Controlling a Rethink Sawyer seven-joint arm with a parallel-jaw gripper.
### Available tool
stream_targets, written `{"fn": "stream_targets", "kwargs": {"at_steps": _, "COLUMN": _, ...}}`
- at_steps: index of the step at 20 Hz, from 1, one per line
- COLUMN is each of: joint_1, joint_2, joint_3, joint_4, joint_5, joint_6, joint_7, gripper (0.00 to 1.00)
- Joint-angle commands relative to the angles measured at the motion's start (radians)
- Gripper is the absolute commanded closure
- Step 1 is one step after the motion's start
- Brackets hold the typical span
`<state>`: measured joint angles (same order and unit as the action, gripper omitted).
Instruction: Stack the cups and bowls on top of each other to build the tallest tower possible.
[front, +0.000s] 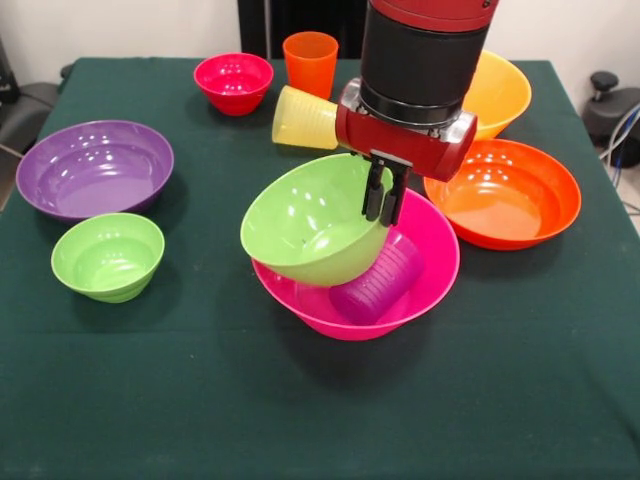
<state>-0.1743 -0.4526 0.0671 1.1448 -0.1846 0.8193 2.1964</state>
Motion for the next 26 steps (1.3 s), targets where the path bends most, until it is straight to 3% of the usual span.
{"fn": "stream_targets", "kwargs": {"at_steps": 1, "joint_1": 0.015, "joint_2": 0.023, "joint_3": 0.017, "joint_4": 0.003, "joint_5": 0.005, "joint_6": 0.021, "joint_7": 0.07, "gripper": 1.0}}
{"fn": "stream_targets", "kwargs": {"at_steps": 16, "joint_1": 0.038, "joint_2": 0.019, "joint_3": -0.017, "joint_4": -0.012, "joint_5": 0.047, "joint_6": 0.051, "joint_7": 0.113, "gripper": 1.0}}
{"fn": "stream_targets", "kwargs": {"at_steps": 26, "joint_1": 0.06, "joint_2": 0.012, "joint_3": -0.058, "joint_4": -0.06, "joint_5": 0.054, "joint_6": 0.111, "joint_7": 0.081, "gripper": 1.0}}
